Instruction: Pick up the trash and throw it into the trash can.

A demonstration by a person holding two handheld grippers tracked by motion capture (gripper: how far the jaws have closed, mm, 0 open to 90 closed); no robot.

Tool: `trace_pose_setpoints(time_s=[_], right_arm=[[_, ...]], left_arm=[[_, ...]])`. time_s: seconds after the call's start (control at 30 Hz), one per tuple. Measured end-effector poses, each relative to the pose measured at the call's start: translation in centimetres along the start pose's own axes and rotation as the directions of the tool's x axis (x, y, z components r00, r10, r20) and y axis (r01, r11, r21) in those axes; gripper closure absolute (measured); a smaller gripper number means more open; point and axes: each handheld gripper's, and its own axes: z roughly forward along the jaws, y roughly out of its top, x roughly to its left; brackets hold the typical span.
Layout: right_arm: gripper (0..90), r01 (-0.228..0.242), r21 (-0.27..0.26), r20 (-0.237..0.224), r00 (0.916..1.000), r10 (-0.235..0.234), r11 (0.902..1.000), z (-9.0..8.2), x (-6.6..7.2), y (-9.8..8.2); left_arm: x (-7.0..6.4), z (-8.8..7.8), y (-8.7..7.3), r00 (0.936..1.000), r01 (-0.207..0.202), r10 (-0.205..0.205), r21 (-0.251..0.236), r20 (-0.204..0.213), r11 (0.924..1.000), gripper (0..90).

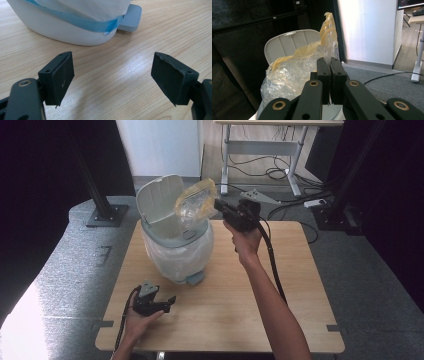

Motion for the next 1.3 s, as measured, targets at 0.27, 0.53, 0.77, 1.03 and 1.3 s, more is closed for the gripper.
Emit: trace_pose_setpoints(time_s=[0.27, 0.53, 0.77, 1.03, 1.3], right_arm=[[87.5, -0.003, 0.006, -0.016, 0.9999, 0.003, 1.0000, 1.0, 0.7, 0.0], [87.5, 0.007, 0.016, -0.031, 0.9995, -0.006, 0.9999, 2.4, 1.6, -0.1], [87.5, 0.012, 0.023, -0.044, 0.9990, -0.011, 0.9997, 3.5, 2.3, 0.0], [87.1, 0.024, 0.039, -0.055, 0.9983, -0.022, 0.9990, 4.7, 3.0, 0.1], [87.1, 0.022, 0.039, -0.067, 0.9976, -0.019, 0.9990, 5.7, 3.5, 0.1]], left_arm=[[0.0, 0.0, 0.0, 1.0000, 0.001, -0.001, -0.001, 0.001, 1.0000, 18.4], [0.2, -0.1, 0.0, 1.0000, 0.004, -0.004, -0.003, 0.002, 1.0000, 18.4], [0.2, -0.1, 0.0, 1.0000, 0.004, -0.004, -0.003, 0.003, 1.0000, 18.4], [0.3, -0.1, 0.0, 1.0000, 0.008, -0.008, -0.004, 0.001, 1.0000, 18.4], [0.3, -0.2, 0.0, 0.9999, 0.011, -0.011, -0.004, 0.000, 0.9999, 19.0]])
